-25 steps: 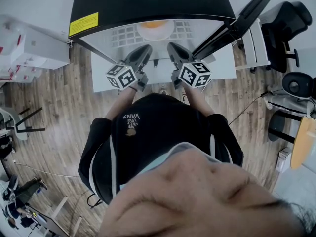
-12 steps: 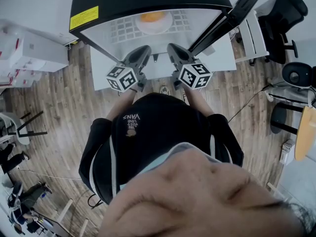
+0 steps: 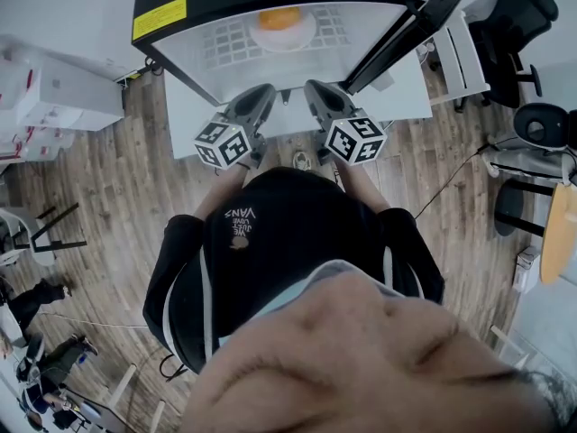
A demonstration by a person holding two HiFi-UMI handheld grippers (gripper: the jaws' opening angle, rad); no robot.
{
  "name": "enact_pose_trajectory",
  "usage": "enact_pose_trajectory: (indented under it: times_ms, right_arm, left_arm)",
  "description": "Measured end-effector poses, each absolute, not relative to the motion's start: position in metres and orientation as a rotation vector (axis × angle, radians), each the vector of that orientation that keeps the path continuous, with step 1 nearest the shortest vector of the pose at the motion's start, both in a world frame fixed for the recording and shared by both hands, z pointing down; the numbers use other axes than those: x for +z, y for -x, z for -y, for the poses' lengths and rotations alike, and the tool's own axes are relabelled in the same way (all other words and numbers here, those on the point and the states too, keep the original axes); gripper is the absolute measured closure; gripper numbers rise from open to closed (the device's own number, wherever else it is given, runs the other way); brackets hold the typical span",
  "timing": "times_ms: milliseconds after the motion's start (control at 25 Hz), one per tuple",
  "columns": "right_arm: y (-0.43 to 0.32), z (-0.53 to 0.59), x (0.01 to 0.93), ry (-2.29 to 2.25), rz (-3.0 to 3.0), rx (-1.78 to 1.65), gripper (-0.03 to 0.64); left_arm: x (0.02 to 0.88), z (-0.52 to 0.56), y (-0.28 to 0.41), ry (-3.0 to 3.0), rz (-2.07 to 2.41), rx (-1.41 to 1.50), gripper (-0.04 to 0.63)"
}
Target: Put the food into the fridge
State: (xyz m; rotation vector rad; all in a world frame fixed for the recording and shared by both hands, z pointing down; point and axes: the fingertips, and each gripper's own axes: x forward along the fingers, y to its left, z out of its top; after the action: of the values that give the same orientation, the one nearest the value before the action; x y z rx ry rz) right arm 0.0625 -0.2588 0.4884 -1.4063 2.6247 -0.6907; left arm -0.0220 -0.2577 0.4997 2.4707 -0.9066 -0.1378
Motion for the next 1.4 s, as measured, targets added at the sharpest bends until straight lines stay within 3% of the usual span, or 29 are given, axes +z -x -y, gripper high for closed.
enact_pose_trajectory:
  times_ms: [1400]
  right_arm:
    - [-0.039, 0.191, 0.493, 1.549, -2.553, -0.663, 0.6]
  left_arm:
    - [0.507, 0.197, 0.049, -2.495, 0.792, -0.101, 0.566]
